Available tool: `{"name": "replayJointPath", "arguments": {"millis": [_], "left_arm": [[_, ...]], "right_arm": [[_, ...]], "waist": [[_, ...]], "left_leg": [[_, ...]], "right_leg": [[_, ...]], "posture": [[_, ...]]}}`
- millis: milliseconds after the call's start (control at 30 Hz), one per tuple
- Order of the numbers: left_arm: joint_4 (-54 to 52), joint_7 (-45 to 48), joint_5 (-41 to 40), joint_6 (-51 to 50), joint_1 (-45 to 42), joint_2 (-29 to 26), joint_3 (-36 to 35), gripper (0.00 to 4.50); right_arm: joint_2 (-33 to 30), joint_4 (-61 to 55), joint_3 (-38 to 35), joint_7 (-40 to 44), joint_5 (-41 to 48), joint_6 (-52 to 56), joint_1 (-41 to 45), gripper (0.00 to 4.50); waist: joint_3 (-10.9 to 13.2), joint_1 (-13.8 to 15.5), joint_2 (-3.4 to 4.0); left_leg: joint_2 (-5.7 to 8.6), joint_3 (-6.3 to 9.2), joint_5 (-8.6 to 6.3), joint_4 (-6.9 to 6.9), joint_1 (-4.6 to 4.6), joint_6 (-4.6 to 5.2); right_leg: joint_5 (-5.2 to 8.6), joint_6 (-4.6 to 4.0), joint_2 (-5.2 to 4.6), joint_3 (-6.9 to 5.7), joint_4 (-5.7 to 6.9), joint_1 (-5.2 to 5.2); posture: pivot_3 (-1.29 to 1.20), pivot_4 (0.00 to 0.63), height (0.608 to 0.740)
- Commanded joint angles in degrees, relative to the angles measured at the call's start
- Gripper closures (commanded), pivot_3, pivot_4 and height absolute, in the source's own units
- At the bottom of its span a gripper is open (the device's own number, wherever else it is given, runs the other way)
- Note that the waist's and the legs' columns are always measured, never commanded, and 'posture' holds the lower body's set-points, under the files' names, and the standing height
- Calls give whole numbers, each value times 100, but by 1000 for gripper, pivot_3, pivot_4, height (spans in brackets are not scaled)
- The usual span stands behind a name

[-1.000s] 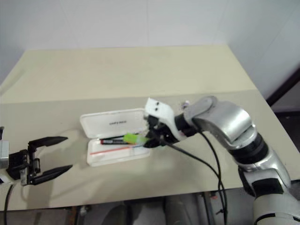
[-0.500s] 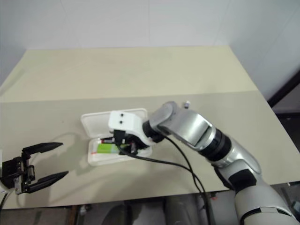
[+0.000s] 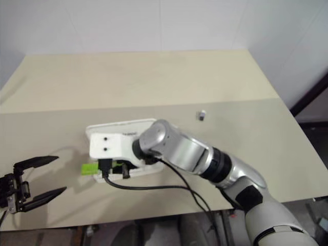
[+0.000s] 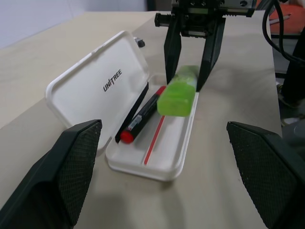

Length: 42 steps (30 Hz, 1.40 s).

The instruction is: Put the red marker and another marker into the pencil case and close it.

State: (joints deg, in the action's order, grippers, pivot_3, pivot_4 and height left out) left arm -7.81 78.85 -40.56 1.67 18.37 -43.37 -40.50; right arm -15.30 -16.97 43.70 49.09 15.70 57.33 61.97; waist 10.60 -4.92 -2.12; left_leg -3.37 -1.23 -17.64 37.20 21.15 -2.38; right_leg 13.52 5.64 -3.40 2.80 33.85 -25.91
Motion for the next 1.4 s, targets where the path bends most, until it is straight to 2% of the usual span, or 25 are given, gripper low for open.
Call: {"name": "replayJointPath", "arguments": {"millis": [33,400,467,933,967,1233,1400], "left_arm": [[97,127,-166,118,163,32,-367,0],[106,151,-168,211,811,166,-998,0],[37,99,-181,198,833,199,-1019,0],[-6,-46,-122,272,775,276,-914,0],[7,-48,-113,280,758,275,-901,0],[-100,-175,-127,214,647,218,-822,0],[-190,-236,-162,164,560,193,-768,0]], "right_arm": [[189,100,95,-100,-201,-204,-35,3394],[259,756,564,-7,-957,-1002,-273,3394],[224,829,598,54,-1063,-1120,-292,3394],[171,720,538,540,-1444,-1351,-391,3394],[179,708,528,557,-1461,-1348,-399,2669],[223,676,487,618,-1541,-1312,-431,18],[41,331,385,810,-1442,-1195,-424,18]], "waist": [[-1,2,-1],[-1,6,-2],[-4,8,-6],[-8,10,-12],[-8,10,-12],[-8,10,-12],[-8,16,-12]], "left_leg": [[-4,1,-1,0,0,-1],[-28,4,-13,-1,2,-23],[-29,3,-14,1,2,-25],[-32,4,-15,1,-2,-25],[-32,4,-15,1,-2,-25],[-32,4,-15,1,-2,-26],[-32,4,-15,1,-2,-26]], "right_leg": [[1,-1,0,-8,0,0],[7,-14,0,-64,5,-6],[36,-65,-1,-66,6,-6],[37,-66,0,-70,16,-7],[37,-66,0,-70,16,-7],[37,-66,0,-71,18,-8],[36,-65,0,-72,18,-7]], "posture": [[0,150,740],[0,150,740],[0,150,740],[0,150,740],[0,150,740],[0,150,740],[0,150,740]]}}
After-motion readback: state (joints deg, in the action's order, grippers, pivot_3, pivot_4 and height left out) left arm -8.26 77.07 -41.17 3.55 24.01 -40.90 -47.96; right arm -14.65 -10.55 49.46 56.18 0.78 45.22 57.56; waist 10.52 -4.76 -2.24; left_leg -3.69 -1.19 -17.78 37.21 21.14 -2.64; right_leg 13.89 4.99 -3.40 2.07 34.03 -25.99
